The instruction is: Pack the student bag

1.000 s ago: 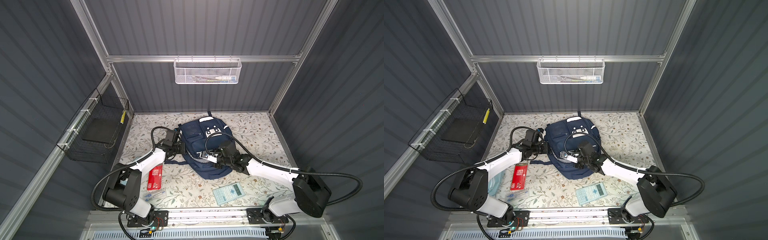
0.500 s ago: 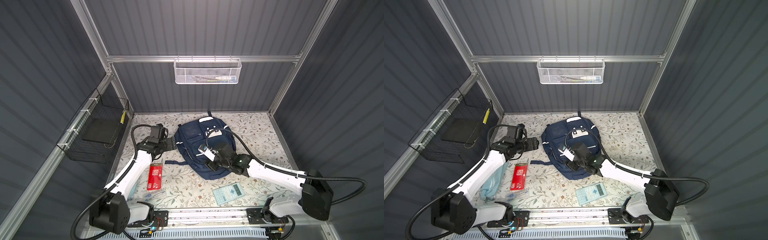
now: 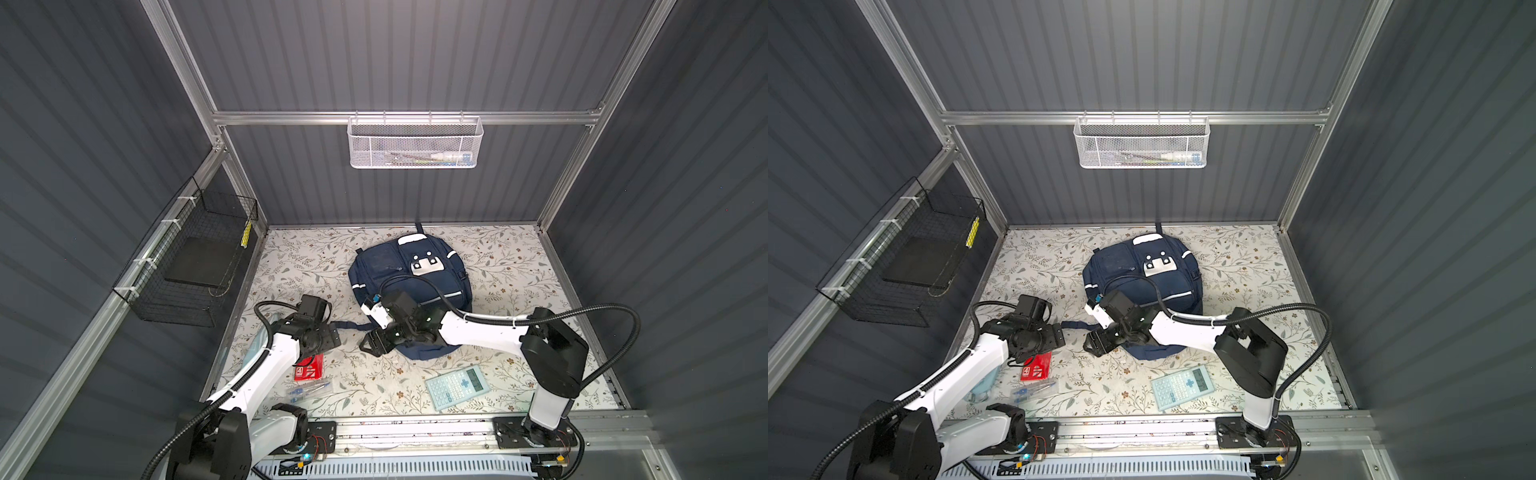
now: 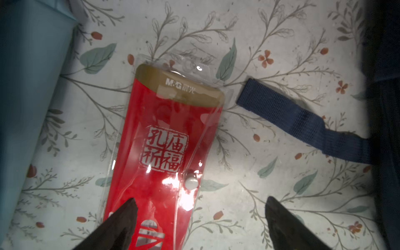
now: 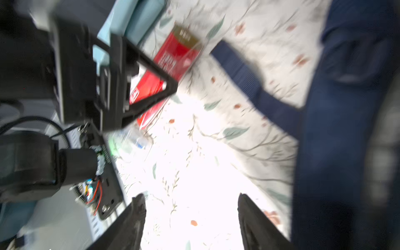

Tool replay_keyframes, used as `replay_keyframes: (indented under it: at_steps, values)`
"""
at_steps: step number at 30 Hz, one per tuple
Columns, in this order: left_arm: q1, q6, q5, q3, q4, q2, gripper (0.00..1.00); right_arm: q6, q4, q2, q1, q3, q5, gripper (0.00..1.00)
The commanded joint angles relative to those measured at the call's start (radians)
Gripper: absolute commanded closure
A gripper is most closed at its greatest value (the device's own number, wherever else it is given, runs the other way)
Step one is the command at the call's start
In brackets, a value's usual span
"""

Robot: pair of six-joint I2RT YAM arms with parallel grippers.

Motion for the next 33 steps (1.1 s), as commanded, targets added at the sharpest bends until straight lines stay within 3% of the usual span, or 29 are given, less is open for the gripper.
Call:
replay_keyframes:
  at_steps: [1, 5, 15, 19, 24, 30, 33]
  values:
    - [0.008, -0.035, 0.02, -0.043, 0.104, 0.016, 0.1, 0.032, 0.015, -0.016, 0.002, 0.002, -0.073, 0.32]
    - [0.006, -0.05, 0.156, -0.077, 0.203, 0.045, 0.23, 0.014, 0.015, -0.023, 0.001, -0.029, -0.052, 0.32]
    - [0.002, -0.065, 0.119, -0.118, 0.225, 0.079, 0.24, -0.003, 0.028, -0.025, 0.0, -0.058, -0.065, 0.32]
    - [0.001, -0.051, 0.008, -0.128, 0.165, 0.03, 0.21, -0.013, 0.021, -0.019, 0.0, -0.055, -0.063, 0.32]
    - [-0.008, -0.096, 0.179, -0.164, 0.332, 0.066, 0.28, -0.018, 0.016, 0.0, 0.0, -0.043, -0.057, 0.32]
    - [-0.174, -0.278, 0.211, -0.158, 0.463, 0.082, 0.34, 0.065, 0.054, 0.039, -0.047, -0.052, -0.076, 0.33]
    - [-0.186, -0.31, 0.233, -0.145, 0.474, 0.06, 0.35, 0.068, 0.054, 0.067, -0.049, -0.027, -0.088, 0.33]
